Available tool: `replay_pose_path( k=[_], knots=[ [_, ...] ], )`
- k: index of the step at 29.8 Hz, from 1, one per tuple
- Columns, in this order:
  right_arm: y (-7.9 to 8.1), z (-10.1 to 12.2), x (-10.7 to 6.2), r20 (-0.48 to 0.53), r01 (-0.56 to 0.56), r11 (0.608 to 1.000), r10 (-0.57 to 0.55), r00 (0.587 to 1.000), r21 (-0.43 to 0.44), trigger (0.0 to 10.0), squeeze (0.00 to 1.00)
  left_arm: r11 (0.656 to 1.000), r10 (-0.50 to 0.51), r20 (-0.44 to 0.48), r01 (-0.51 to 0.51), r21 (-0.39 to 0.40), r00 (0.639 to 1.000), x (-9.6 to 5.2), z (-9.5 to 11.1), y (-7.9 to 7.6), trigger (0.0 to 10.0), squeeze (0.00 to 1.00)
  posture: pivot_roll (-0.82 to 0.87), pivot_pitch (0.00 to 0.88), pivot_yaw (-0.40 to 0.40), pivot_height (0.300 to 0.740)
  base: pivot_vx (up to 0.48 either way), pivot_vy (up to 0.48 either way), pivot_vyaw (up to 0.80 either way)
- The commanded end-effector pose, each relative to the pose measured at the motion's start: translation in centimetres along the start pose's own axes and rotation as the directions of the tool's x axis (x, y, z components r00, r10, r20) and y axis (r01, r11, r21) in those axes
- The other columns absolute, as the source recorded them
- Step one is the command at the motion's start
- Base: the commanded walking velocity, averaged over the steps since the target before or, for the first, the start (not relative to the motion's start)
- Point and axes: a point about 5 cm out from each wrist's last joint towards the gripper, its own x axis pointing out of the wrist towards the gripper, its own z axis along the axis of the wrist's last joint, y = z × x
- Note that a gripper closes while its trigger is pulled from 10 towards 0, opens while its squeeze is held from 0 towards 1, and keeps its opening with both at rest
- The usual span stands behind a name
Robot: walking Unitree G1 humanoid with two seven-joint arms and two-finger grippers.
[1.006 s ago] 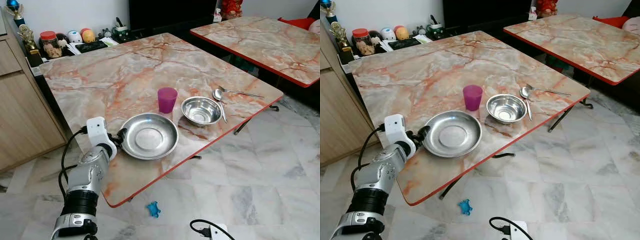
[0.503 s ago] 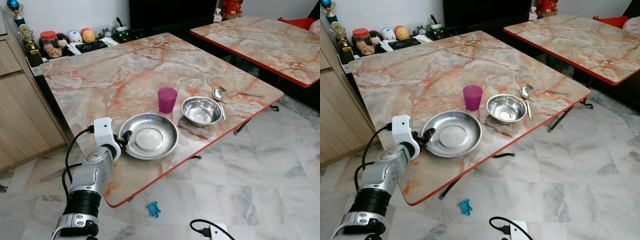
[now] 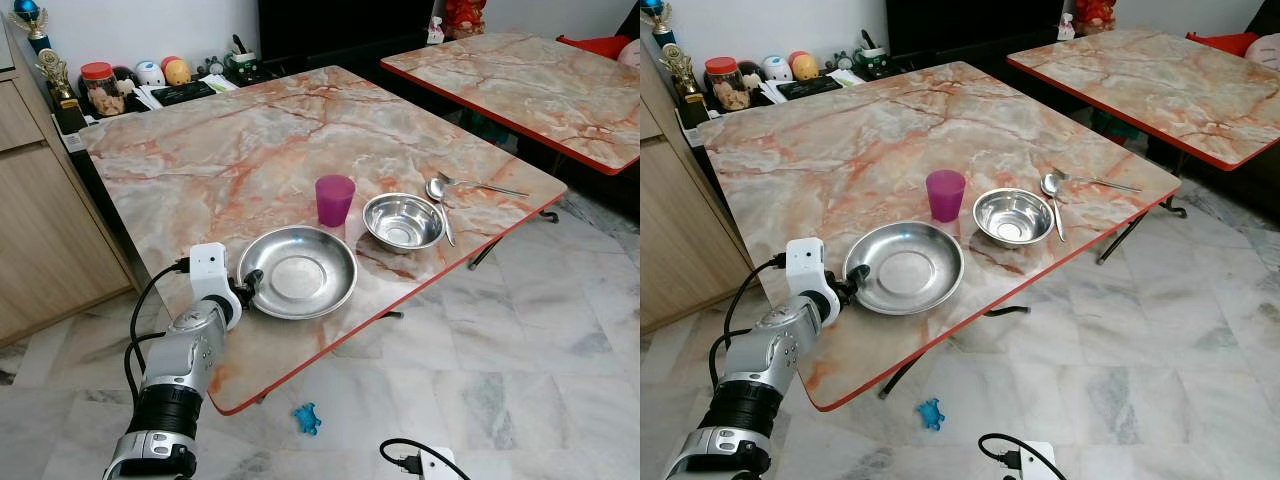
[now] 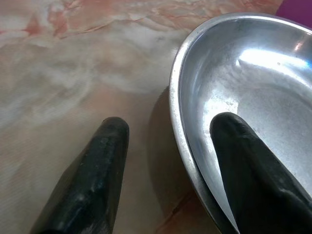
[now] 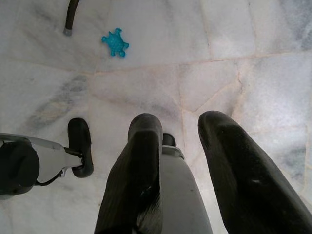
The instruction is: Setting the table
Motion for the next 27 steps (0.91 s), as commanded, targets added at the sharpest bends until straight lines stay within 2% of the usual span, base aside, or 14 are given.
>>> replay_pose_path(
  k=[1, 16, 27],
  knots=[
    [-0.33, -0.37, -0.1, -0.011, 0.006, 1.0, -0.006, 1.0, 0.002, 10.0, 0.0, 1.0, 0.0, -0.025, 0.0, 0.006, 1.0, -0.01, -0.58, -0.05, 0.0, 0.0, 0.13, 0.013, -0.057, 0.74, 0.0, 0.0, 0.0],
    [-0.37, -0.37, -0.11, -0.012, 0.007, 1.0, -0.007, 1.0, 0.002, 10.0, 0.0, 0.998, -0.017, -0.012, 0.018, 0.056, 1.0, -0.09, -0.12, -0.3, 0.0, 0.0, 0.13, 0.015, -0.059, 0.74, 0.0, 0.0, 0.0],
    [-0.37, -0.38, -0.11, -0.012, 0.007, 1.0, -0.007, 1.0, 0.002, 10.0, 0.0, 0.998, -0.02, -0.012, 0.021, 0.061, 1.0, -0.11, -0.09, -0.34, 0.0, 0.0, 0.13, 0.015, -0.059, 0.74, 0.0, 0.0, 0.0]
  ],
)
